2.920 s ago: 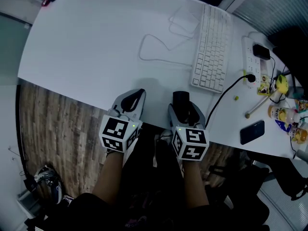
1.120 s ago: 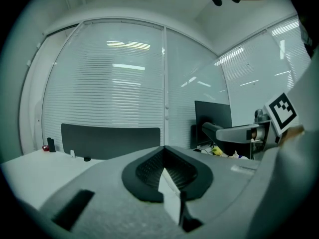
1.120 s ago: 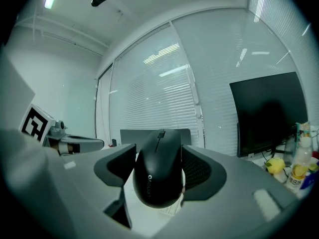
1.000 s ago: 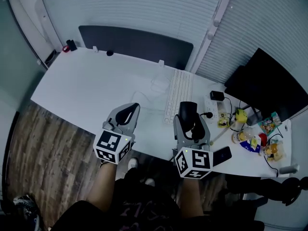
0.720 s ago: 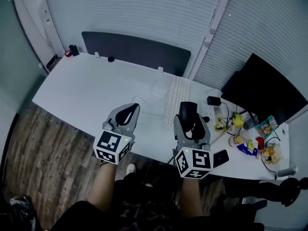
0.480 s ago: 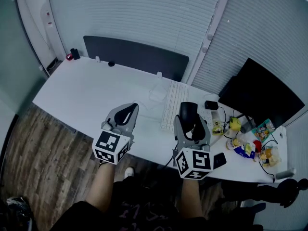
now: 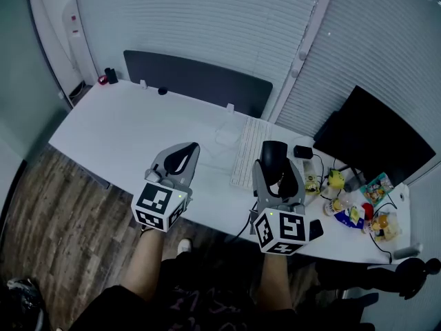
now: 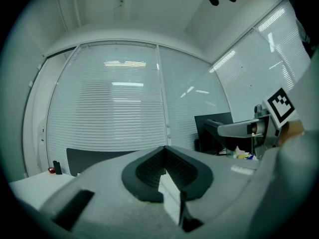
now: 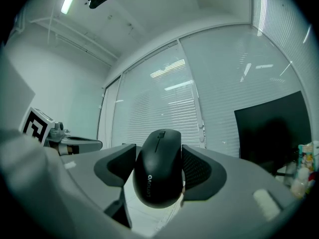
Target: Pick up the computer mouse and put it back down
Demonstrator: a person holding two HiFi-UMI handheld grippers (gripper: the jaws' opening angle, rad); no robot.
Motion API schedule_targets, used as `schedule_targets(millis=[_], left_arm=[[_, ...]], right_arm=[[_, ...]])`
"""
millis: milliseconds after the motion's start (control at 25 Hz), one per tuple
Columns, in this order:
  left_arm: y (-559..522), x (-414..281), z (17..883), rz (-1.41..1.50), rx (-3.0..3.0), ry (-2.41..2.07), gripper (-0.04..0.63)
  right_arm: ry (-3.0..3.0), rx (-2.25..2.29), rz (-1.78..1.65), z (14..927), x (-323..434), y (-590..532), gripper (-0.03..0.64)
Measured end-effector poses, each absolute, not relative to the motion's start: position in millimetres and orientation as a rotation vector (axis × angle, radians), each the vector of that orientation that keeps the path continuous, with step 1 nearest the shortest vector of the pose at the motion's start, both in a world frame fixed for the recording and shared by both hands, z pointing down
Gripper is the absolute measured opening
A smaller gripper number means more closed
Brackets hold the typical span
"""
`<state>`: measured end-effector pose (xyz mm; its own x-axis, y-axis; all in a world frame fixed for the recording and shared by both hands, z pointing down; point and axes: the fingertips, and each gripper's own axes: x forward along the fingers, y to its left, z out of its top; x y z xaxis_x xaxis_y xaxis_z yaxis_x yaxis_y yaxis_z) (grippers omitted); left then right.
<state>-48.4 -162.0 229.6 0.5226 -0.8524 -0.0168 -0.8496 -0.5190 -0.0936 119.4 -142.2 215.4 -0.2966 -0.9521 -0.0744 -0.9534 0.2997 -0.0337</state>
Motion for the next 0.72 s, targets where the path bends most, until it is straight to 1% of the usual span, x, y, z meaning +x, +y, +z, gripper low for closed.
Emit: schedule_targets(millis=[720], left_arm=[[-180, -61, 236, -0.08, -2.679, 1.487, 0.002]], right_arm=[[2.475, -1.827, 0.002, 222, 108, -160, 0.298]])
